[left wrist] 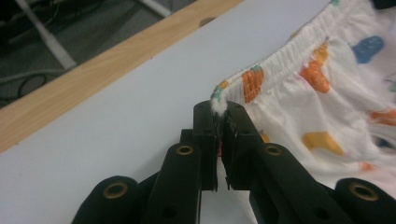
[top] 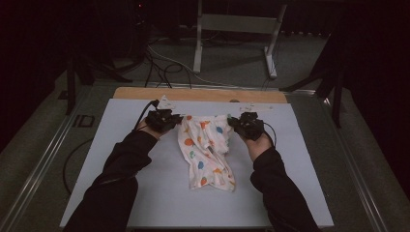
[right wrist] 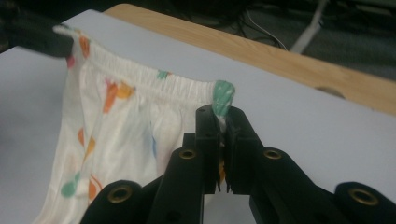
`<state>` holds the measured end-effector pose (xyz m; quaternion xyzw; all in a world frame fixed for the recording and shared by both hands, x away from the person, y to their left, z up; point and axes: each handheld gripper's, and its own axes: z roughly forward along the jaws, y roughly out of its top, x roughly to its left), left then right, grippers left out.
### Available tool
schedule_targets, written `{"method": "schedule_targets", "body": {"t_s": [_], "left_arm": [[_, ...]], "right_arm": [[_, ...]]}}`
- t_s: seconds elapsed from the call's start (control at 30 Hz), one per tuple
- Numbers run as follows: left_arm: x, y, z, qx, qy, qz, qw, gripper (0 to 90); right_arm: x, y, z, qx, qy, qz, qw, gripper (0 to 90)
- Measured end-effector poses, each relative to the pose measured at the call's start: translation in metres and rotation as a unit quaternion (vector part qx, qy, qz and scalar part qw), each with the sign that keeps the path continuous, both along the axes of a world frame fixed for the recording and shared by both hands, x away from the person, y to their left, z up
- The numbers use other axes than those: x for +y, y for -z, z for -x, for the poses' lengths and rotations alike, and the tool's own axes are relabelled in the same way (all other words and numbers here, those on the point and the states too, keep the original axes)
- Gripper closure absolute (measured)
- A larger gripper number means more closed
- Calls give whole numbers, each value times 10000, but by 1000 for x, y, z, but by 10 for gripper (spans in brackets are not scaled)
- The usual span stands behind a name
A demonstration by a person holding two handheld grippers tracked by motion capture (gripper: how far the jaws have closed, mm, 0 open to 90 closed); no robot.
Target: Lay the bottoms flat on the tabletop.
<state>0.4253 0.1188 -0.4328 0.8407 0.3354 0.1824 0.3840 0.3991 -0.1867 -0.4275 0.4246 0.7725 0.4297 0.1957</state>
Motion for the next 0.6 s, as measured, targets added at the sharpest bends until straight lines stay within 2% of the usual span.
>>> {"method": "schedule_targets", "body": {"t_s": [0.03,0.07,0.17,0.37,0.43,0.47,0.5,0.53,0.57,0.6], "left_arm": [[0,0,0,0,0,0,10000,852],[-4,4,-6,-8,-42,-84,10000,852],[-10,13,-26,42,-226,-85,9997,852],[-16,20,-42,99,-438,-72,9990,823],[-18,23,-46,90,-524,-14,9986,716],[-18,24,-48,234,-595,29,9979,557],[-19,24,-48,365,-573,41,9977,482],[-20,24,-47,370,-533,2,9979,391],[-20,24,-47,370,-533,2,9979,346],[-20,23,-44,456,-424,18,9981,296]], "right_arm": [[0,0,0,0,0,0,10000,856],[0,2,-3,34,65,-5,10000,856],[3,9,-19,175,331,20,9993,856],[10,17,-37,321,761,115,9965,851],[11,18,-40,288,796,137,9963,831],[12,21,-44,363,720,71,9967,614],[13,22,-45,368,739,76,9966,563],[13,22,-46,362,715,32,9968,481],[13,22,-46,362,715,32,9968,481],[12,24,-46,377,680,18,9970,390]]}}
